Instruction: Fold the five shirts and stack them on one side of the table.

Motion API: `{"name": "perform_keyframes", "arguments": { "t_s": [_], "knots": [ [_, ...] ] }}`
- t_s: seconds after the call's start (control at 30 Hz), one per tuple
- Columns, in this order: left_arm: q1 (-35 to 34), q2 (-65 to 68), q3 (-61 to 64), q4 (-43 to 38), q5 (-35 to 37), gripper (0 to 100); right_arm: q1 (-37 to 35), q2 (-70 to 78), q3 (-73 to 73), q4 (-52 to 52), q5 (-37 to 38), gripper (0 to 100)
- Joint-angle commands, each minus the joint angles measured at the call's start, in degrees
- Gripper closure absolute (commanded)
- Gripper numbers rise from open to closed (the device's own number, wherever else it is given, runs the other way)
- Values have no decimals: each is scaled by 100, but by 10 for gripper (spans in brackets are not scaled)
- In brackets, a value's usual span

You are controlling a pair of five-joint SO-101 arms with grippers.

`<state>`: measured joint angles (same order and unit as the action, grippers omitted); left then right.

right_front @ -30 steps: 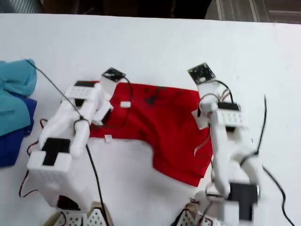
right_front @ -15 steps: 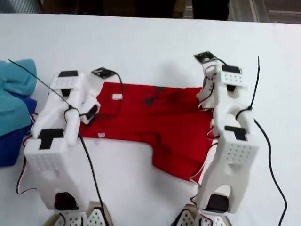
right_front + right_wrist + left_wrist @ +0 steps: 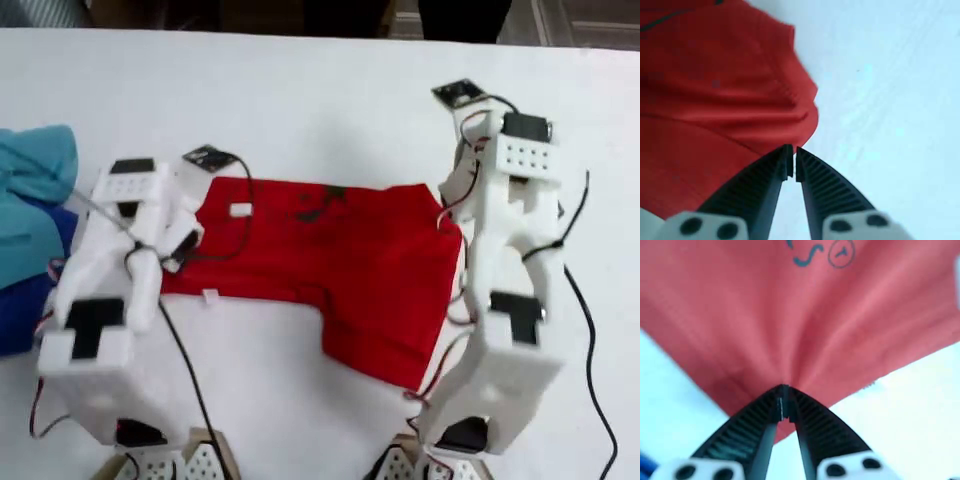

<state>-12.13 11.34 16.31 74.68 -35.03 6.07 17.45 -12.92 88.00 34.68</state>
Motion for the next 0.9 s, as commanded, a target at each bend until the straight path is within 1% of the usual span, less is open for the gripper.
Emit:
{"name": "perform_keyframes", "arguments": {
  "t_s": [0.0,0.07,0.17,0.27,0.33,0.43,0.57,0.6,0.73,0.77,0.87],
  "knots": [
    [35,-1046,927,-765,-26,976,-180,-1727,1952,-602,185,978],
    [35,-1292,1560,-1407,35,976,-338,-2695,3393,-1182,290,978],
    [26,-1451,2273,-2338,484,976,-690,-4127,5424,-1991,343,978],
    [-35,-1477,2624,-2945,932,976,-1077,-5174,6796,-2492,343,978],
    [-35,-1468,2747,-3200,1169,976,-1297,-5490,7305,-2651,343,978],
    [-35,-1477,2844,-3411,1424,976,-1499,-5464,7622,-2730,343,978],
    [-35,-1486,2932,-3499,1591,976,-1543,-5218,7648,-2571,343,971],
    [-35,-1486,2941,-3499,1582,976,-1587,-5156,7648,-2501,343,953],
    [-35,-1459,2941,-3587,1582,976,-1991,-5051,7648,-2229,396,825],
    [-35,-1459,2941,-3613,1582,976,-2114,-5042,7648,-2211,440,809],
    [-35,-1459,2941,-3622,1582,976,-2352,-4998,7657,-2229,475,819]
  ]
}}
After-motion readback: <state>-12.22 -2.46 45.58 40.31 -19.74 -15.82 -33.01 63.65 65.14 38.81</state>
